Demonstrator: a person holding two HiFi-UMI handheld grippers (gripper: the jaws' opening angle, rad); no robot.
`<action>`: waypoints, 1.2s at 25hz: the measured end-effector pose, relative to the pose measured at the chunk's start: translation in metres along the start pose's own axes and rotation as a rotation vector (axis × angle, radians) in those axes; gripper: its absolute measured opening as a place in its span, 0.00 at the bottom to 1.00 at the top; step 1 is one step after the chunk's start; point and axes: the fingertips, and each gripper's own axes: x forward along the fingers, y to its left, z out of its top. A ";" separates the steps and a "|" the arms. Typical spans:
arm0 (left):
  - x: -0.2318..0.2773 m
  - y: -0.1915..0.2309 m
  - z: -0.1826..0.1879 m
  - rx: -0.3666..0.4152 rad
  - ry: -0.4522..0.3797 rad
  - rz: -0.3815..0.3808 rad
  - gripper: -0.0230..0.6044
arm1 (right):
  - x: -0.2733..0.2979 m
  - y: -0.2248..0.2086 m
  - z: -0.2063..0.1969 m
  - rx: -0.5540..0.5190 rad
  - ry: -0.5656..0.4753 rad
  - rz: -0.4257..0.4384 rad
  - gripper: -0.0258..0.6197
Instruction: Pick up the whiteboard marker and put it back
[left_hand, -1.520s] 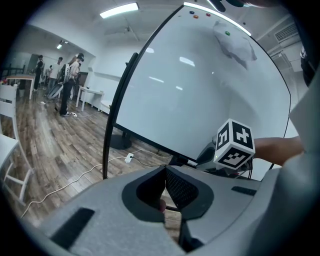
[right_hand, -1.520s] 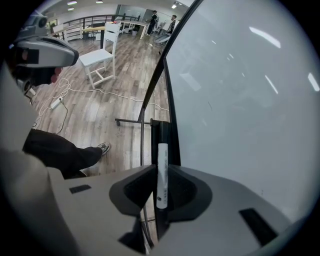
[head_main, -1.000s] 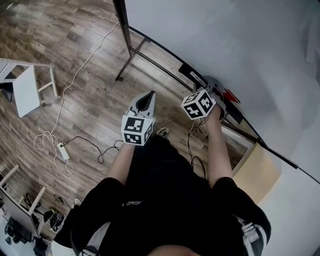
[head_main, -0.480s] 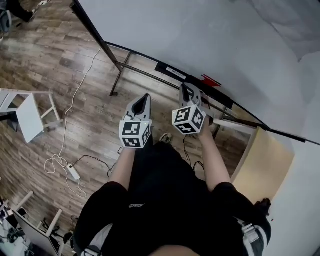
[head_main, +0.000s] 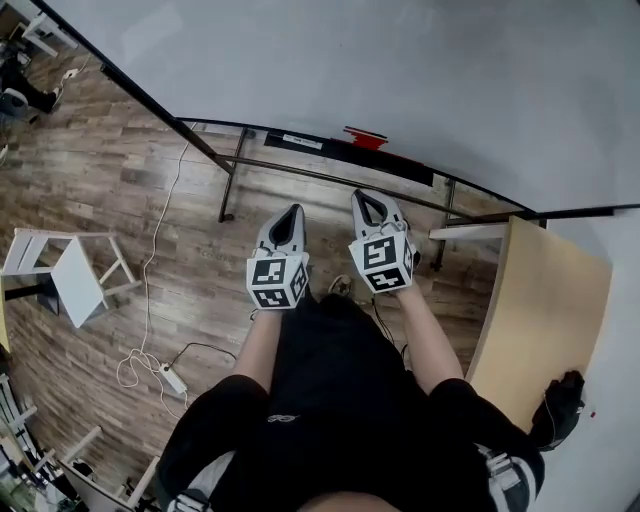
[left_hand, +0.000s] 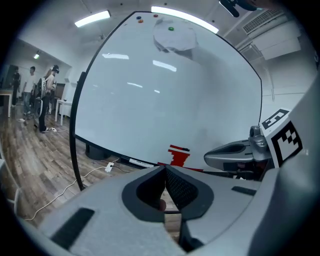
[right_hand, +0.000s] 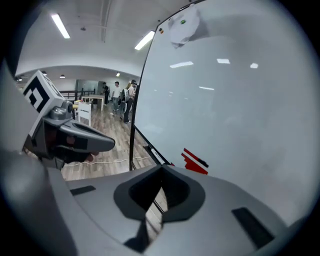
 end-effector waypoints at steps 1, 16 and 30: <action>-0.002 -0.010 -0.002 0.007 -0.001 -0.005 0.05 | -0.011 -0.003 -0.004 0.023 -0.013 -0.004 0.04; -0.057 -0.083 0.044 0.138 -0.108 -0.038 0.05 | -0.139 -0.038 0.004 0.296 -0.303 -0.168 0.04; -0.107 -0.087 0.111 0.233 -0.235 -0.137 0.05 | -0.213 -0.031 0.054 0.365 -0.498 -0.379 0.04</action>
